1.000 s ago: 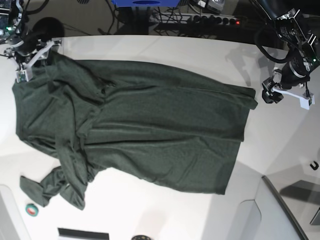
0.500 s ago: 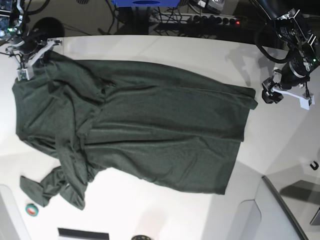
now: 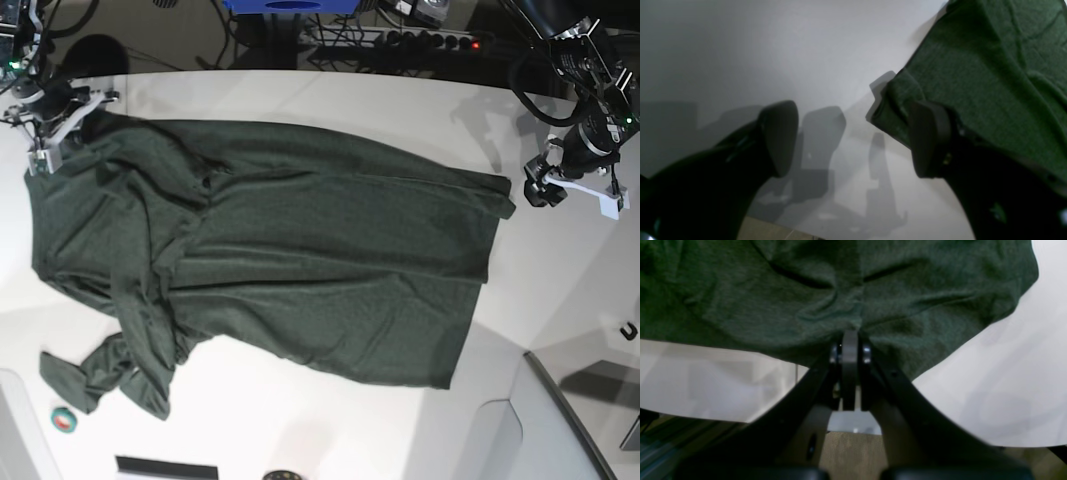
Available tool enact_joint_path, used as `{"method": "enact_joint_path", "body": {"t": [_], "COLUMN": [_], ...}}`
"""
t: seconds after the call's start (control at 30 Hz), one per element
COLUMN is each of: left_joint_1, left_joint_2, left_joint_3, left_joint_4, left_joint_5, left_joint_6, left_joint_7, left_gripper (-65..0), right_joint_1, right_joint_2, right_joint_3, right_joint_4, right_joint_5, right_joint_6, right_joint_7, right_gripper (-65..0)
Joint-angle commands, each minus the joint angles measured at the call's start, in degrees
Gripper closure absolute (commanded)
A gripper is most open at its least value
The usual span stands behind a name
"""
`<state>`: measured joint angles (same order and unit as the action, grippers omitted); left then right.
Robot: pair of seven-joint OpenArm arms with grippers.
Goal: Layout the t-shirt on the table in an organized manner, then fold the t-shirt properly
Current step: 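Drag the held shirt corner with the right gripper along the table edge, then hold the shirt corner with the right gripper and smooth it flat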
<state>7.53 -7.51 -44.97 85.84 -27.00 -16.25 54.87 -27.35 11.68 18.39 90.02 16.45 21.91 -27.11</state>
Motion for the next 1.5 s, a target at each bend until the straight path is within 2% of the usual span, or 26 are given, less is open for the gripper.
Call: {"method": "enact_joint_path", "body": {"t": [0.0,0.23,0.37,0.57,0.73,0.83,0.93,1.0,1.1,1.47], "left_joint_1": [-0.4,-0.4,-0.4,0.5,1.2,1.4,1.8,1.7,1.7,1.7], "left_joint_2": [-0.9,-0.9,-0.9,-0.9,-1.0,-1.3,-1.6,-1.6,-1.6,-1.6], "left_joint_3": [-0.3,-0.3,-0.3,-0.3,-0.3,-0.4,-3.2,-4.4,-4.7,-4.7], "left_joint_4": [0.7,0.7,0.7,0.8,1.0,0.8,0.8,0.8,0.8,0.8], "left_joint_5": [-0.6,-0.6,-0.6,-0.6,-0.7,-0.8,-0.9,-0.9,-0.9,-0.8], "left_joint_6": [-0.1,-0.1,-0.1,-0.1,-0.1,-0.1,-0.1,-0.1,-0.1,-0.1], "left_joint_7": [-0.8,-0.8,-0.8,-0.9,-0.9,-0.9,-0.9,-0.9,-0.9,-0.9], "left_gripper": [-49.5,-49.5,-49.5,-49.5,-49.5,-49.5,-49.5,-49.5,-49.5,-49.5], "right_joint_1": [0.1,2.7,7.2,12.8,17.4,16.0,13.9,14.0,15.1,15.3], "right_joint_2": [0.9,2.4,4.4,4.9,6.6,6.3,5.9,4.8,4.5,4.3], "right_joint_3": [0.6,0.6,0.6,0.4,0.4,0.6,0.1,0.2,0.0,-0.1], "right_joint_4": [1.1,1.1,0.8,0.0,-4.8,-3.9,-3.6,-5.8,-8.4,-9.1], "right_joint_5": [0.4,0.4,0.4,0.3,0.4,0.5,0.6,0.5,0.5,0.5], "right_joint_6": [-0.1,-0.1,0.1,0.3,0.3,0.3,0.3,0.4,0.4,0.4], "right_joint_7": [1.0,0.7,-4.8,-6.0,-9.0,-9.9,-10.5,-10.1,-8.3,-8.4], "right_gripper": [-0.9,-0.9,-0.9,-0.9,-1.4,-6.6,-20.9,-24.9,-24.9,-24.9]}}
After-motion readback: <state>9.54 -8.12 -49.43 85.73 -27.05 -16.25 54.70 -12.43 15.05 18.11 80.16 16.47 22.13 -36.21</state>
